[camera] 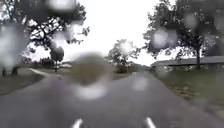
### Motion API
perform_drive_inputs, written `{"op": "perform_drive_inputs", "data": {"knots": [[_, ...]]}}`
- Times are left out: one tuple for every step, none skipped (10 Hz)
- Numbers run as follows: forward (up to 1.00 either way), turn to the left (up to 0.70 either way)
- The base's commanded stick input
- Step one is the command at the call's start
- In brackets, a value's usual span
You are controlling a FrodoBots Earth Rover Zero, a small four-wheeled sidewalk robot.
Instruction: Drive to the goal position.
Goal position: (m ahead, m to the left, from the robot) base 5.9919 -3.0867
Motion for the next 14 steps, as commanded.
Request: {"op": "perform_drive_inputs", "data": {"knots": [[0.7, -0.35], [0.7, -0.35], [0.7, -0.35], [0.7, -0.35], [0.7, -0.35], [0.7, -0.35], [0.7, -0.35], [0.7, -0.22], [0.7, 0.0], [0.7, 0.0], [0.7, 0.0], [0.7, 0.0], [0.7, 0.0], [0.7, 0.0]]}}
